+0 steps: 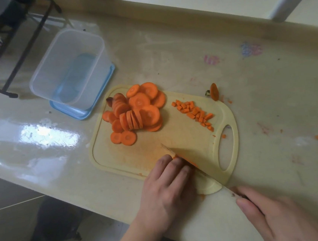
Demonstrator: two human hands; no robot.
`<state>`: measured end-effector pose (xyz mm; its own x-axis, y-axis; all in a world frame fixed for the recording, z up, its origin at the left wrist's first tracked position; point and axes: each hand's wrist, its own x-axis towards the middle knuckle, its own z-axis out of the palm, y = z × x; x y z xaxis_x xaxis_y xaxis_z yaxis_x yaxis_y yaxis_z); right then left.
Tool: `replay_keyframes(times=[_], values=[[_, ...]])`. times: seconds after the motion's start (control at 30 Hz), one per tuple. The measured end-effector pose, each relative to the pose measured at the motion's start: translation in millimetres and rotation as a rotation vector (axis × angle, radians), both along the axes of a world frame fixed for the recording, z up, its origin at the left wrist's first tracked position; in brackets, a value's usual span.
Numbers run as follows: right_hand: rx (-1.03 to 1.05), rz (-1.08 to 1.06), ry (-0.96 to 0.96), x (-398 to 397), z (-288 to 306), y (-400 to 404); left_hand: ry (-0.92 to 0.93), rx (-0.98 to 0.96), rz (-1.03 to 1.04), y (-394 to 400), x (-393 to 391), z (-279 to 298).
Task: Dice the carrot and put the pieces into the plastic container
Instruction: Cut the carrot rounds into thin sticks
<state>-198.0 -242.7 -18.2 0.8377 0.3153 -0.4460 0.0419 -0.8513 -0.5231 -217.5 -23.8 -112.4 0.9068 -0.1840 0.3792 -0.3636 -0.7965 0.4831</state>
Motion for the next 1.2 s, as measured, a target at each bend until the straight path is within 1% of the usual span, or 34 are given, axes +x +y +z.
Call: replay_keyframes(times=[0.1,0.2,0.27,0.53,0.63,0.73,0.83,0.9,1.0,1.07,1.2], values=[[0.061,0.028,-0.029,0,-12,2,-0.008,-0.014,0.019,0,0,1],[0.2,-0.011,0.033,9,-11,3,-0.031,-0.027,0.045,-1,-1,3],[0.222,-0.015,0.053,9,-5,-3,-0.044,-0.016,0.048,-1,-1,4],[0.124,-0.051,0.003,0,10,-10,-0.017,-0.038,0.052,0,-2,3],[0.018,0.001,0.007,-6,8,-12,-0.002,-0.047,0.05,0,-2,2],[-0.048,0.045,-0.065,-8,3,-15,-0.003,-0.042,0.051,0,-1,3],[-0.017,-0.002,-0.026,-7,-4,-12,-0.013,-0.052,0.043,0,0,4],[-0.013,0.055,-0.003,-1,-10,-7,-0.015,-0.065,0.04,0,0,4],[0.066,0.108,0.052,9,-13,1,-0.02,-0.055,0.036,-1,0,5],[0.11,0.089,0.076,14,-8,1,-0.016,-0.043,0.018,1,-1,6],[0.094,0.04,0.053,9,9,-3,-0.005,-0.049,0.011,3,-6,6]])
